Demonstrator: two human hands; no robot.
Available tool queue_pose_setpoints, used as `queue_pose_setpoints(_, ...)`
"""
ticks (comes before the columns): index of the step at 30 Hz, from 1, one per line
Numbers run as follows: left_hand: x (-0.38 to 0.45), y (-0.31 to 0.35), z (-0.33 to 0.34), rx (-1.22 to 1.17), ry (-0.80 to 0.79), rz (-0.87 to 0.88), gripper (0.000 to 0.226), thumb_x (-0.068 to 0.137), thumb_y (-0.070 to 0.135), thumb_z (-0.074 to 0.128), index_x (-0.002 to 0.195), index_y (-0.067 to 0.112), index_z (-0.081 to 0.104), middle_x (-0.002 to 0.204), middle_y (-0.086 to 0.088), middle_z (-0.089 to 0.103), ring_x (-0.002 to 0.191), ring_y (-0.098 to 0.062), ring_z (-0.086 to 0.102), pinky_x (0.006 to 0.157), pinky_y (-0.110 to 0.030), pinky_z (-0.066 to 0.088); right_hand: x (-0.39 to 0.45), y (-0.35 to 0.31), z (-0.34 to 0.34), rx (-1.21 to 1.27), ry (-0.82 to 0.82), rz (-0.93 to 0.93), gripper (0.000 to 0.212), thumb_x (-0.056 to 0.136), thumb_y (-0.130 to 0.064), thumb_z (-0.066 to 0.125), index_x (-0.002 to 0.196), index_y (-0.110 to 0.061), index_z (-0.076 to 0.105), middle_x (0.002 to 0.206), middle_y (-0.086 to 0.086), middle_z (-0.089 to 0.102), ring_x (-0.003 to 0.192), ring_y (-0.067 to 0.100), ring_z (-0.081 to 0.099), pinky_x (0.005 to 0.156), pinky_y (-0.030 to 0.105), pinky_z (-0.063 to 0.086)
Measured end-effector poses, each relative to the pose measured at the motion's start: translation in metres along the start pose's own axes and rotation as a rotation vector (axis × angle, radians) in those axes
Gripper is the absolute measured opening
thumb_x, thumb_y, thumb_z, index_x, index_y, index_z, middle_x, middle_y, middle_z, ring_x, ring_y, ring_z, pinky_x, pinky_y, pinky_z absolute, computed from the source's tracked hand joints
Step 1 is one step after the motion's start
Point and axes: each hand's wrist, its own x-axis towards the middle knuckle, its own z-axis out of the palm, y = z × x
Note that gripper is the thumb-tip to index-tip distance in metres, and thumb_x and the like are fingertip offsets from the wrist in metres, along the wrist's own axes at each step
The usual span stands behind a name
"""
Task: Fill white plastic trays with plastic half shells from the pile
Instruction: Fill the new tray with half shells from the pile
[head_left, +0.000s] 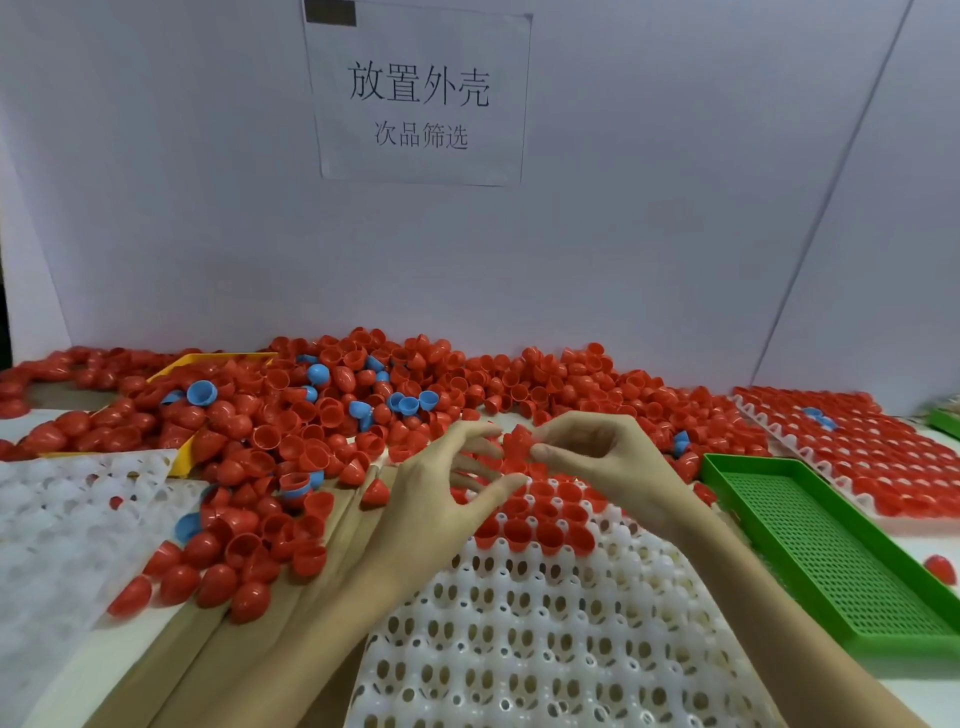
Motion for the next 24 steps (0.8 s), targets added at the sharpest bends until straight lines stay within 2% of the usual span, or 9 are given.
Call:
queue_pose_setpoints(3, -0.003, 0.007, 0.005, -0.021, 0.042, 0.013, 0.036, 0.083, 0.032, 0.083, 0.115, 0.022, 0.07, 0.096, 0.015, 0.073, 0.091, -0.003, 0.072, 0.078, -0.016, 0.058, -0.01, -0.002, 0.01, 0.033, -0.058, -0.025, 0.014, 0.093, -0.026, 0.078, 0.103, -0.016, 0.082, 0.098, 0.008, 0.079, 0.09, 0.025, 0.075, 0.085, 0.028, 0.06)
queue_pose_setpoints(7, -0.003, 0.008, 0.002, -0.034, 0.007, 0.001, 0.032, 0.083, 0.037, 0.081, 0.11, 0.023, 0.072, 0.097, 0.018, 0.072, 0.09, -0.005, 0.072, 0.079, -0.018, 0.058, -0.012, -0.004, 0.009, -0.001, -0.119, -0.037, 0.017, 0.096, -0.027, 0.075, 0.107, -0.015, 0.082, 0.1, 0.008, 0.079, 0.09, 0.024, 0.074, 0.085, 0.031, 0.06)
queue_pose_setpoints(12, -0.001, 0.001, 0.0, -0.005, -0.028, 0.018, 0.025, 0.087, 0.029, 0.082, 0.11, 0.027, 0.071, 0.094, 0.013, 0.073, 0.09, -0.01, 0.073, 0.079, -0.024, 0.06, -0.011, 0.001, 0.001, -0.02, -0.156, -0.018, 0.022, 0.099, -0.031, 0.069, 0.112, -0.02, 0.082, 0.108, 0.005, 0.08, 0.099, 0.031, 0.075, 0.092, 0.046, 0.061)
queue_pose_setpoints(15, 0.005, -0.007, -0.01, 0.031, -0.014, -0.001, 0.021, 0.087, 0.029, 0.08, 0.106, 0.031, 0.07, 0.094, 0.013, 0.07, 0.088, -0.013, 0.071, 0.075, -0.026, 0.06, -0.012, 0.008, 0.0, 0.04, -0.12, -0.017, 0.022, 0.099, -0.026, 0.067, 0.117, -0.022, 0.08, 0.113, 0.001, 0.08, 0.106, 0.021, 0.076, 0.093, 0.038, 0.062)
queue_pose_setpoints(17, 0.013, -0.018, -0.027, 0.156, 0.108, 0.005, 0.02, 0.087, 0.026, 0.08, 0.104, 0.028, 0.069, 0.091, 0.013, 0.067, 0.083, -0.011, 0.068, 0.072, -0.024, 0.058, -0.013, 0.013, -0.004, 0.083, -0.057, -0.009, 0.023, 0.101, -0.024, 0.065, 0.118, -0.021, 0.08, 0.115, 0.001, 0.079, 0.108, 0.02, 0.076, 0.094, 0.034, 0.061)
queue_pose_setpoints(19, 0.021, -0.035, -0.055, 0.413, 0.287, 0.009, 0.02, 0.089, 0.021, 0.078, 0.107, 0.021, 0.068, 0.095, 0.009, 0.064, 0.081, -0.009, 0.063, 0.074, -0.029, 0.057, -0.015, 0.018, -0.012, 0.144, -0.022, 0.009, 0.024, 0.102, -0.026, 0.062, 0.12, -0.024, 0.078, 0.116, 0.003, 0.079, 0.11, 0.021, 0.076, 0.092, 0.029, 0.061)
queue_pose_setpoints(20, 0.023, -0.043, -0.071, 0.56, 0.344, -0.028, 0.024, 0.092, 0.022, 0.076, 0.114, 0.018, 0.068, 0.101, 0.004, 0.063, 0.087, -0.011, 0.062, 0.079, -0.033, 0.058, -0.016, 0.02, -0.015, 0.173, -0.006, 0.024, 0.025, 0.101, -0.029, 0.062, 0.12, -0.027, 0.078, 0.116, 0.004, 0.079, 0.109, 0.022, 0.076, 0.091, 0.027, 0.061)
queue_pose_setpoints(22, 0.024, -0.06, -0.095, 0.846, 0.359, -0.207, 0.044, 0.097, 0.03, 0.069, 0.137, 0.014, 0.059, 0.121, -0.009, 0.06, 0.109, -0.026, 0.059, 0.094, -0.039, 0.054, -0.017, 0.024, -0.02, 0.222, 0.024, 0.062, 0.025, 0.099, -0.035, 0.062, 0.115, -0.028, 0.08, 0.113, 0.007, 0.079, 0.106, 0.025, 0.076, 0.087, 0.024, 0.061)
queue_pose_setpoints(24, 0.021, -0.073, -0.102, 1.027, 0.313, -0.306, 0.054, 0.099, 0.035, 0.065, 0.146, 0.011, 0.051, 0.134, -0.015, 0.057, 0.121, -0.033, 0.053, 0.103, -0.043, 0.048, -0.017, 0.029, -0.021, 0.248, 0.046, 0.096, 0.028, 0.096, -0.041, 0.064, 0.112, -0.026, 0.081, 0.109, 0.011, 0.079, 0.104, 0.028, 0.076, 0.085, 0.024, 0.061)
